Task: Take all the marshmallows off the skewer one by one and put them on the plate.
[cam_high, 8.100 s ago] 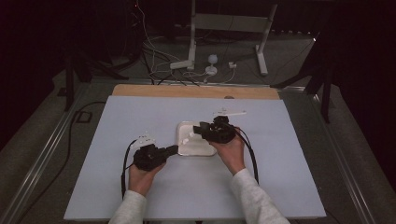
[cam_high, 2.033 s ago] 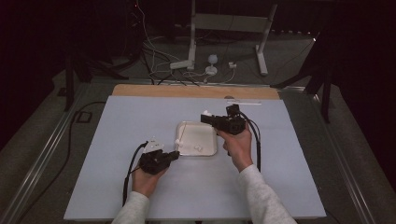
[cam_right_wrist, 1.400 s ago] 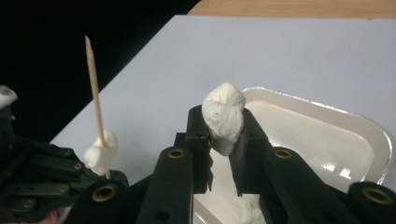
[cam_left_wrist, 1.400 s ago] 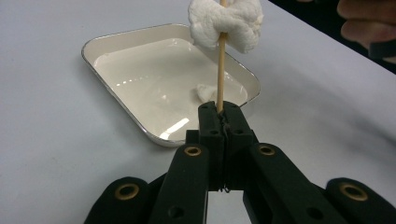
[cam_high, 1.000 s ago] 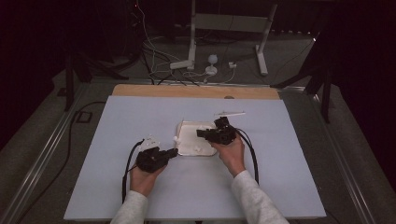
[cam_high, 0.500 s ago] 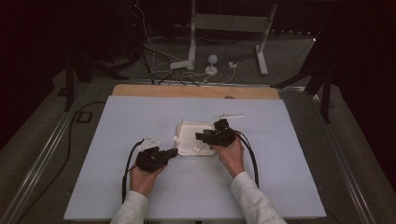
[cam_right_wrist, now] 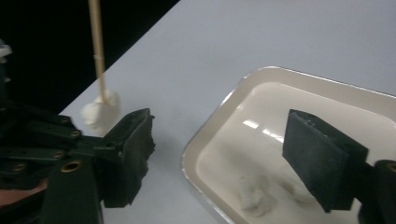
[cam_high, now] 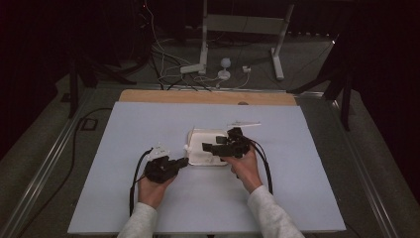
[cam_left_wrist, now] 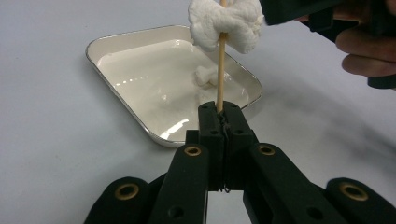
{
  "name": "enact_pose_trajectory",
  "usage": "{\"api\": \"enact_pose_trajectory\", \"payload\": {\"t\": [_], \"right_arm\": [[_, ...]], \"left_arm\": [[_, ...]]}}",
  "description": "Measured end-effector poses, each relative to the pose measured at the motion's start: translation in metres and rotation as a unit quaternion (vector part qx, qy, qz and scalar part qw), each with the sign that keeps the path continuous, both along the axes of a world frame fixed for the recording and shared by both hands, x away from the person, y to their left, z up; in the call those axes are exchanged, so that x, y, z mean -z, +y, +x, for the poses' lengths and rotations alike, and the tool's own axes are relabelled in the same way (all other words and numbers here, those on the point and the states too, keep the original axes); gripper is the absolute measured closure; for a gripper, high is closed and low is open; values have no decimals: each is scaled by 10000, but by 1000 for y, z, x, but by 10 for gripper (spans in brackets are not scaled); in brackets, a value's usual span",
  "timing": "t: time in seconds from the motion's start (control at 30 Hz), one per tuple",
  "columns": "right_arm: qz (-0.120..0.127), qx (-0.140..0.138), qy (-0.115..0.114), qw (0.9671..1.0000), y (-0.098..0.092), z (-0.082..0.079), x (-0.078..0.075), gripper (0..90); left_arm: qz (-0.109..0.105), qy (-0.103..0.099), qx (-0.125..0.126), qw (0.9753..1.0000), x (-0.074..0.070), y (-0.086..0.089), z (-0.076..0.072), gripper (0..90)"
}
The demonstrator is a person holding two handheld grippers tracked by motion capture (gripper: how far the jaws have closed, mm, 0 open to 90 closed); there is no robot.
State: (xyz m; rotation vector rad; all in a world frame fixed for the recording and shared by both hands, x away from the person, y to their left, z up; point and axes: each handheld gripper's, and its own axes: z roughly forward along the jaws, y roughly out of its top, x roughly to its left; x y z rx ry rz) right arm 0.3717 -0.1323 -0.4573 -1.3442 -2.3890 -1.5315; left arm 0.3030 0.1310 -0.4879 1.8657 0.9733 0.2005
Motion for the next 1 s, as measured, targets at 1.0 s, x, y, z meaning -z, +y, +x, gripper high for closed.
{"api": "enact_pose_trajectory", "payload": {"t": [1.0], "right_arm": [[73,-553,-104,9984,36,-21,-12,205]], "left_arm": [[-56,-23,81,9999,-3,-6,-2,900]]}}
